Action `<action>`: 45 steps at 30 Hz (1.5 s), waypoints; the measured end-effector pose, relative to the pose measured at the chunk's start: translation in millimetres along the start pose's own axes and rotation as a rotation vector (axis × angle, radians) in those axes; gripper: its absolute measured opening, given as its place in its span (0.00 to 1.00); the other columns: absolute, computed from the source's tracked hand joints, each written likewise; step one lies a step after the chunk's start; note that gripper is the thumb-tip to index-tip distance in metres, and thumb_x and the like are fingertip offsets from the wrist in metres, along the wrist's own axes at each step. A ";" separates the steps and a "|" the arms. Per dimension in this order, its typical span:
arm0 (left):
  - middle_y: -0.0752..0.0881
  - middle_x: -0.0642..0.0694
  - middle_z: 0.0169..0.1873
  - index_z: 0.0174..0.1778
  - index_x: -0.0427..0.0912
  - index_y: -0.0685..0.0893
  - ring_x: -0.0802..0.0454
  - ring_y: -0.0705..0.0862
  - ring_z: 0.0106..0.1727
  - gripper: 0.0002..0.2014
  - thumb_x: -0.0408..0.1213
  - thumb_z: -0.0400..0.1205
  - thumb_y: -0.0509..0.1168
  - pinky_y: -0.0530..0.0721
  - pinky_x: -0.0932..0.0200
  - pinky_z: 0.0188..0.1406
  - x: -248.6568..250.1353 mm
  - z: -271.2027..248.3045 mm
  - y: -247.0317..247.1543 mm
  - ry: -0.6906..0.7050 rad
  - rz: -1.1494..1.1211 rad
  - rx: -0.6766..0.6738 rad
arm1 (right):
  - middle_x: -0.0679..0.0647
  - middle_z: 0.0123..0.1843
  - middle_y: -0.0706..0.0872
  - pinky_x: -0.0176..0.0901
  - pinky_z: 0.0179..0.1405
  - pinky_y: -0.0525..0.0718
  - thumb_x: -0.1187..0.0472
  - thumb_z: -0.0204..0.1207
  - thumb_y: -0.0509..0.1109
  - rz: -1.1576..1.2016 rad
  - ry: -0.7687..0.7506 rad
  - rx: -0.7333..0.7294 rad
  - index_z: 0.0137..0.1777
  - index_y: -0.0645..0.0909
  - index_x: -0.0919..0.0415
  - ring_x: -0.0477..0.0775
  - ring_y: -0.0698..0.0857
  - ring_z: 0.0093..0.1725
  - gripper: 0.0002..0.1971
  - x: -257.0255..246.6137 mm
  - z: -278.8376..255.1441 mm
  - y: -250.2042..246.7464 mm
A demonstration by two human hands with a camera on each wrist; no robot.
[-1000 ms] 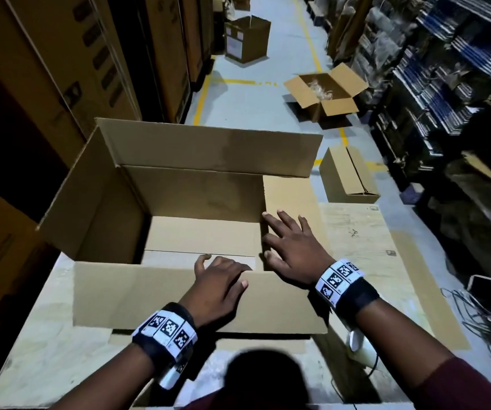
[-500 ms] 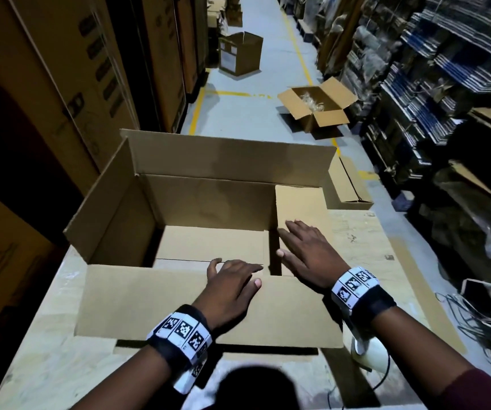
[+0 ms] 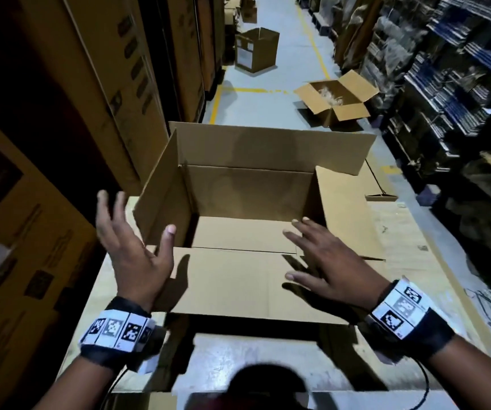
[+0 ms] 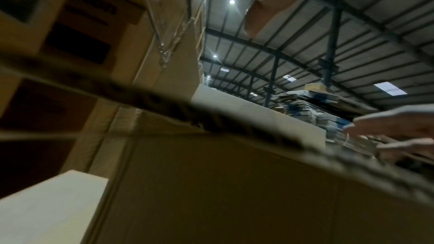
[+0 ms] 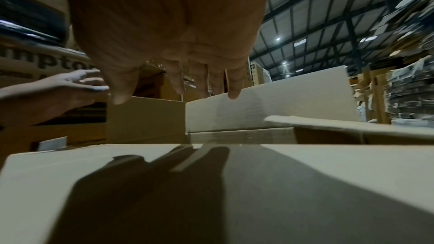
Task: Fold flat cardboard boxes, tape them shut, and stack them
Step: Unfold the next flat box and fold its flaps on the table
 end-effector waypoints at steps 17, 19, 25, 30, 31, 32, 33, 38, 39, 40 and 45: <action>0.74 0.49 0.79 0.79 0.53 0.75 0.50 0.69 0.82 0.36 0.71 0.84 0.43 0.66 0.44 0.79 -22.4 -55.9 98.5 0.188 0.226 -1.146 | 0.54 0.71 0.85 0.58 0.68 0.79 0.53 0.55 0.84 -0.387 -0.019 -0.054 0.77 0.75 0.51 0.60 0.87 0.65 0.45 -72.3 -31.3 51.1; 0.88 0.49 0.59 0.63 0.52 0.84 0.52 0.83 0.62 0.38 0.76 0.81 0.42 0.79 0.45 0.65 -10.4 -48.0 87.3 0.154 0.030 -1.209 | 0.50 0.66 0.89 0.53 0.64 0.81 0.53 0.45 0.88 -0.396 0.018 -0.025 0.73 0.79 0.51 0.55 0.90 0.58 0.49 -71.2 -28.7 34.8; 0.90 0.58 0.33 0.50 0.62 0.91 0.60 0.87 0.35 0.35 0.79 0.78 0.45 0.83 0.58 0.33 36.9 1.8 52.5 0.559 0.178 -0.976 | 0.48 0.48 0.90 0.43 0.32 0.82 0.61 0.60 0.85 -0.272 0.046 0.072 0.60 0.84 0.49 0.55 0.90 0.44 0.26 -59.9 -10.8 -27.1; 0.88 0.45 0.34 0.50 0.54 0.86 0.43 0.87 0.38 0.36 0.70 0.79 0.35 0.74 0.56 0.31 46.4 34.0 72.0 0.561 0.447 -0.786 | 0.51 0.48 0.90 0.48 0.41 0.86 0.40 0.82 0.67 -0.188 0.108 0.228 0.59 0.85 0.52 0.56 0.88 0.47 0.17 -32.0 27.8 -57.2; 0.89 0.44 0.39 0.53 0.54 0.84 0.41 0.87 0.43 0.35 0.69 0.80 0.35 0.77 0.54 0.37 43.6 37.4 81.6 0.501 0.472 -0.805 | 0.53 0.49 0.90 0.51 0.46 0.86 0.41 0.82 0.67 -0.186 0.118 0.243 0.63 0.85 0.52 0.58 0.88 0.49 0.19 -25.5 35.2 -56.2; 0.90 0.43 0.45 0.57 0.54 0.83 0.41 0.86 0.49 0.32 0.67 0.82 0.37 0.78 0.51 0.47 41.3 38.4 90.9 0.467 0.490 -0.829 | 0.55 0.52 0.90 0.54 0.52 0.85 0.41 0.82 0.68 -0.215 0.133 0.240 0.67 0.84 0.53 0.60 0.87 0.52 0.21 -20.7 41.4 -51.3; 0.90 0.45 0.52 0.62 0.55 0.82 0.42 0.84 0.56 0.27 0.62 0.86 0.42 0.76 0.48 0.59 40.2 39.5 99.5 0.446 0.504 -0.845 | 0.56 0.57 0.90 0.58 0.60 0.82 0.42 0.82 0.68 -0.269 0.154 0.227 0.73 0.81 0.52 0.62 0.86 0.58 0.23 -14.6 46.8 -44.2; 0.77 0.51 0.74 0.80 0.65 0.69 0.44 0.71 0.77 0.27 0.41 0.85 0.64 0.53 0.34 0.82 -8.5 43.3 123.6 0.379 0.702 -0.941 | 0.60 0.91 0.49 0.71 0.84 0.53 0.38 0.86 0.59 -0.327 0.303 -0.092 0.90 0.47 0.47 0.64 0.51 0.90 0.38 16.7 47.1 16.1; 0.76 0.51 0.76 0.79 0.65 0.70 0.44 0.70 0.78 0.27 0.40 0.85 0.65 0.54 0.34 0.82 -27.4 46.0 123.5 0.325 0.726 -0.943 | 0.59 0.92 0.41 0.70 0.85 0.49 0.36 0.87 0.54 -0.295 0.318 -0.166 0.90 0.43 0.47 0.64 0.44 0.90 0.38 22.4 42.8 29.8; 0.74 0.50 0.77 0.79 0.66 0.71 0.43 0.70 0.78 0.27 0.40 0.84 0.65 0.56 0.35 0.82 -50.9 48.0 124.0 0.252 0.758 -0.943 | 0.58 0.91 0.37 0.69 0.86 0.47 0.32 0.86 0.49 -0.258 0.325 -0.223 0.90 0.41 0.47 0.63 0.40 0.90 0.39 26.8 38.9 40.5; 0.70 0.39 0.79 0.84 0.55 0.65 0.33 0.76 0.72 0.24 0.42 0.90 0.55 0.80 0.38 0.65 -112.2 38.1 115.2 -0.161 0.585 -0.851 | 0.56 0.91 0.34 0.68 0.85 0.40 0.24 0.69 0.27 -0.159 0.325 -0.310 0.90 0.38 0.44 0.61 0.37 0.90 0.49 38.0 27.9 70.2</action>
Point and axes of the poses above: each hand's wrist, its own z-axis towards the middle knuckle, its own y-axis out of the palm, x = y × z, the point moved 9 cm from there along z, towards the middle knuckle
